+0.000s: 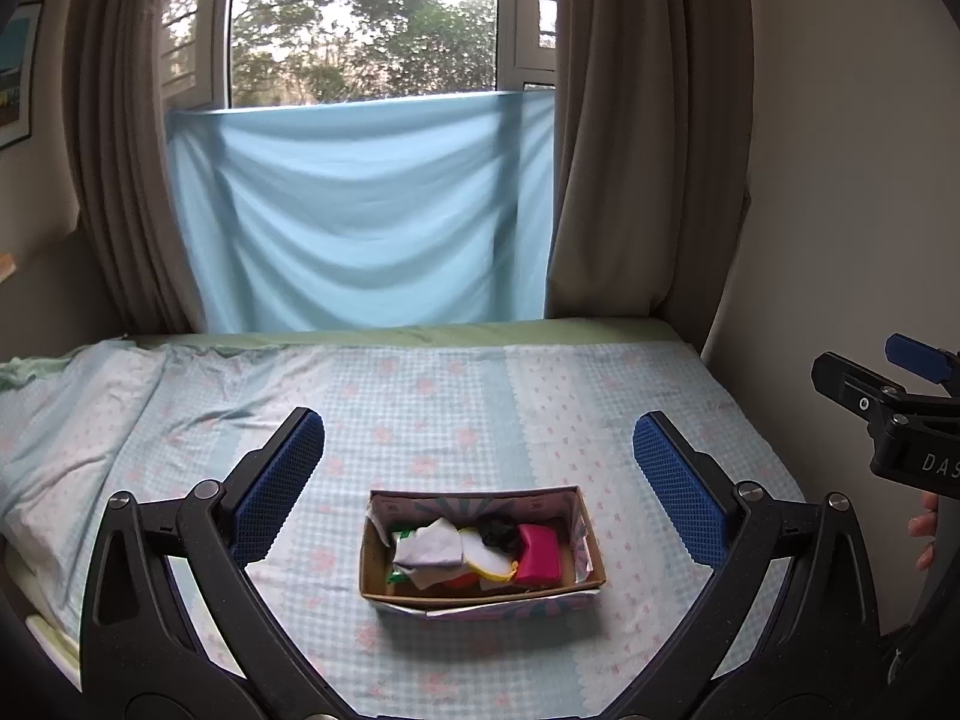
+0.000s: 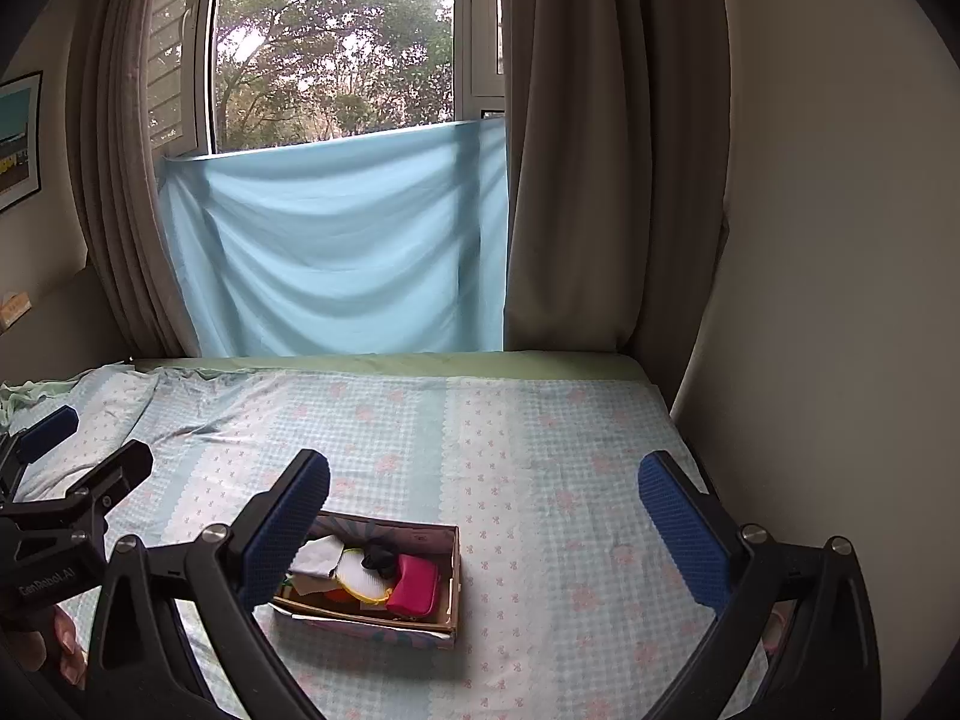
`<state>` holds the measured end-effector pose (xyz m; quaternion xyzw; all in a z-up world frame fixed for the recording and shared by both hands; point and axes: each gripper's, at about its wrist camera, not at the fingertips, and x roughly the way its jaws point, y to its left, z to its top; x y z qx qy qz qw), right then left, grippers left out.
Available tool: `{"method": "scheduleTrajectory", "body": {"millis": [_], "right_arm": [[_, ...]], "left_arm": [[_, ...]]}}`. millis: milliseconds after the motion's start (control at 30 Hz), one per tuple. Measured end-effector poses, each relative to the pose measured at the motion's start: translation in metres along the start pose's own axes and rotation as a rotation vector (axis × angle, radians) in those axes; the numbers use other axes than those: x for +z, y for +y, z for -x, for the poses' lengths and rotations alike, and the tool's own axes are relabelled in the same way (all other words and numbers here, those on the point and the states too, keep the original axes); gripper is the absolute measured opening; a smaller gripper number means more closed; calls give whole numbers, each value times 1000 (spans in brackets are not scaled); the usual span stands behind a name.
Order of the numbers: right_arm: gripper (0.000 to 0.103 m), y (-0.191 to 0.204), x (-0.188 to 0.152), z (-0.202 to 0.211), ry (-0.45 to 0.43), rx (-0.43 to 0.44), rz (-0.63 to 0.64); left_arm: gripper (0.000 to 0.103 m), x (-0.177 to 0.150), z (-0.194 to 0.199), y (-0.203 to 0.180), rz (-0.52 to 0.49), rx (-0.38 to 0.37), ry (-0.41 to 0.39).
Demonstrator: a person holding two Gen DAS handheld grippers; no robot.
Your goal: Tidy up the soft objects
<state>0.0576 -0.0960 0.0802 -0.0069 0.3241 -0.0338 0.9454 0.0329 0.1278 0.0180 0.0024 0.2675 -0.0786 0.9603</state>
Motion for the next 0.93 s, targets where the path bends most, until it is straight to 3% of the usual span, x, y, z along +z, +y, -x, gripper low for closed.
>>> {"method": "scheduleTrajectory", "body": {"millis": [500, 767, 933], "right_arm": [[102, 0, 0, -1, 0, -1, 0], [102, 0, 4, -14, 8, -5, -16], [102, -2, -3, -39, 56, 0, -25]], "left_arm": [[103, 4, -7, -2, -16, 34, -24], [103, 4, -24, 1, -5, 15, 13], [103, -2, -51, -2, -10, 35, 65]]}}
